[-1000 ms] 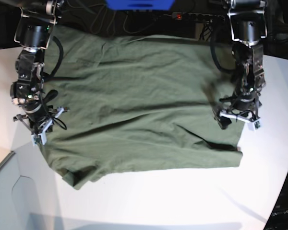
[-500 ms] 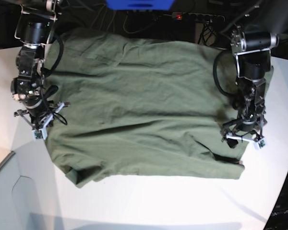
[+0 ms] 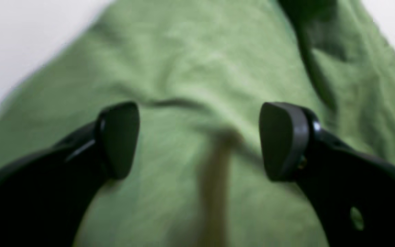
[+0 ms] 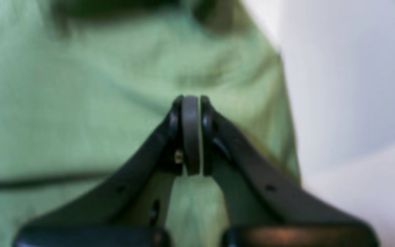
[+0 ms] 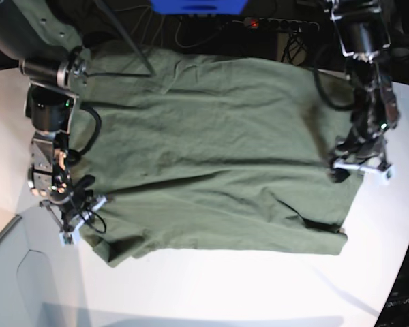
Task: Layout the t-shirt on the table in an organized manner, then fold the t-shirt properly
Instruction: 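Grasp the shirt edges with both grippers and pull them apart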
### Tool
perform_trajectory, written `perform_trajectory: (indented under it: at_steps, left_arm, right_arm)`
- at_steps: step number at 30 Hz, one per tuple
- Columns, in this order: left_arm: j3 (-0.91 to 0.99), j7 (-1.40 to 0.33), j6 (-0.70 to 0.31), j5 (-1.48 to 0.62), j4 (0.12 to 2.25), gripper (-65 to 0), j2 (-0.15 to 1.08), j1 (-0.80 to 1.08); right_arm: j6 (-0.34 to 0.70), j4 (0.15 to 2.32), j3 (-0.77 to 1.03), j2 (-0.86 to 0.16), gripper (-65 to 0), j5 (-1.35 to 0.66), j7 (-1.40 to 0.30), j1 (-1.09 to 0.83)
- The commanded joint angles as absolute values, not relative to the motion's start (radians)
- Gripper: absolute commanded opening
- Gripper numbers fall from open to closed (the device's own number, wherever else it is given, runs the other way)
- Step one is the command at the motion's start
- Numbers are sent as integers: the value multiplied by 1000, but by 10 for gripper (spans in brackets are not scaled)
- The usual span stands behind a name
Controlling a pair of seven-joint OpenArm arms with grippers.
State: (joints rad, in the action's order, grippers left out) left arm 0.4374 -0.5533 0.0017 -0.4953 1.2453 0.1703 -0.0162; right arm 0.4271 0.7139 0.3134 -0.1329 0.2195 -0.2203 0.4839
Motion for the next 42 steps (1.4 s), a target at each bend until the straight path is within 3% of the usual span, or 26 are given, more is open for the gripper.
perform_trajectory:
  at_steps: [1,10,17,19,25,42]
  left_arm:
    - [456,-547,-1,-499,1260,-122,182,-10]
    - [522,-547,-4,-493,1164,-123,191,81]
    - [513,-555,-4,-493,1020,-140,217,102]
    - [513,-555,-5,-493,1012,-228,217,127]
    - [513,-555,-5,-493,1007,-638,216,176]
    - [518,-604,-5,-496,1010,-650,219,335]
  right_arm:
    - [440,708,312,-142,-650,209,-185,527]
    - [440,437,312,-140,-650,211,-15,622]
    - [418,354,312,-163,-650,213,81,621]
    - [348,341,312,-179,-650,213,88,621]
    - [211,311,312,-193,-650,213,113,621]
    - [186,309,312,-193,-650,213,107,621]
